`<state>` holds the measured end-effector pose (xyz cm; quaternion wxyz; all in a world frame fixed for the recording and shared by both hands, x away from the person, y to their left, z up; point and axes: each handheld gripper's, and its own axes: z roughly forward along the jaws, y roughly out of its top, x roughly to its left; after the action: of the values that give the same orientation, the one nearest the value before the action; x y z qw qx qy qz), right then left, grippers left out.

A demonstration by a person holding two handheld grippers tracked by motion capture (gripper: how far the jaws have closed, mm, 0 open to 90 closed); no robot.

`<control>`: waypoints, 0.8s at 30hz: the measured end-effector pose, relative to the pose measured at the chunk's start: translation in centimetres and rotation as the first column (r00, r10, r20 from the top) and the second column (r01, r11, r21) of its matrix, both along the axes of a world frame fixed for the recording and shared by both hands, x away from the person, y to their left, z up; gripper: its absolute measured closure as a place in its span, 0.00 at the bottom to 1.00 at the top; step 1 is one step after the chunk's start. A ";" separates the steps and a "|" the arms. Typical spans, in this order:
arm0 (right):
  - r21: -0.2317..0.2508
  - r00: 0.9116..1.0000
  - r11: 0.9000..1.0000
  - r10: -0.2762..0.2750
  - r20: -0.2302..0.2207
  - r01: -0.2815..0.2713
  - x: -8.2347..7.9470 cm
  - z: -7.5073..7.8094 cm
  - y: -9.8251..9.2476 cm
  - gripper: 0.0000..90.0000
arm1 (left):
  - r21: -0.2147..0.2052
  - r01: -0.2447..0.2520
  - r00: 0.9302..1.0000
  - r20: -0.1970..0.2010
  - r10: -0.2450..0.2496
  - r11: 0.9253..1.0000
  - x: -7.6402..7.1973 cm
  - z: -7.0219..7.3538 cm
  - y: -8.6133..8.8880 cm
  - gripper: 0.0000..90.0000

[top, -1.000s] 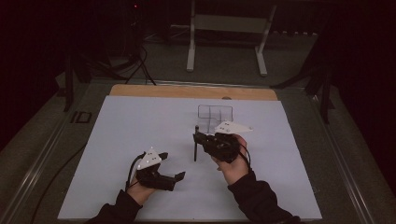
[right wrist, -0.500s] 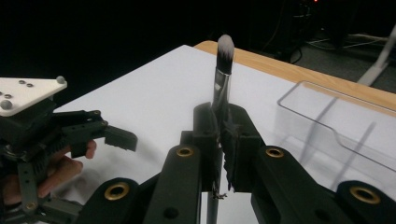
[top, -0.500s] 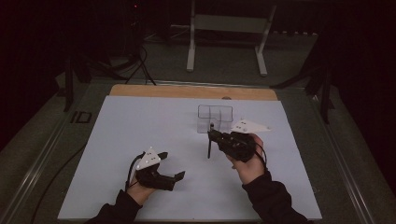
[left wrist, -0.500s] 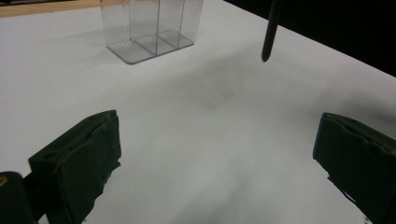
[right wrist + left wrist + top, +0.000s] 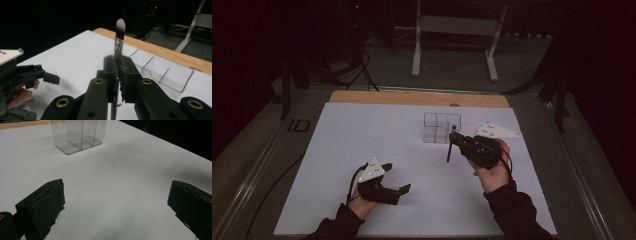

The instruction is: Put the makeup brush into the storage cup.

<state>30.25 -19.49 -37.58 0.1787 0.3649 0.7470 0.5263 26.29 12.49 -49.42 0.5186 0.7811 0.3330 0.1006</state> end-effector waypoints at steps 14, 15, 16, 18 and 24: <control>0.010 0.998 1.000 -0.026 0.057 0.025 1.6 2.6 -1.1 0.94 | -0.005 -0.001 1.000 0.003 0.001 1.000 0.0 0.0 0.0 0.03; 0.011 0.998 1.000 -0.027 0.058 0.027 1.8 2.8 -1.1 0.94 | -0.004 -0.001 1.000 0.005 0.001 1.000 0.0 0.0 0.0 0.03; 0.010 0.998 1.000 -0.030 0.064 0.029 2.0 3.0 -1.1 0.94 | -0.006 0.000 1.000 0.005 0.000 1.000 0.0 0.0 0.1 0.03; 0.010 0.997 0.999 -0.032 0.065 0.032 2.1 3.1 -1.1 0.94 | -0.007 0.000 1.000 0.003 0.000 1.000 0.0 0.0 0.1 0.03; -0.004 0.995 0.999 -0.033 0.092 0.033 3.4 4.1 -0.9 0.94 | -0.008 0.000 1.000 0.000 0.000 1.000 0.0 0.0 0.1 0.03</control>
<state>33.65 -20.39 -33.46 0.2225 0.3520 0.7334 0.5373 26.31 12.56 -49.47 0.5219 0.7789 0.3333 0.0993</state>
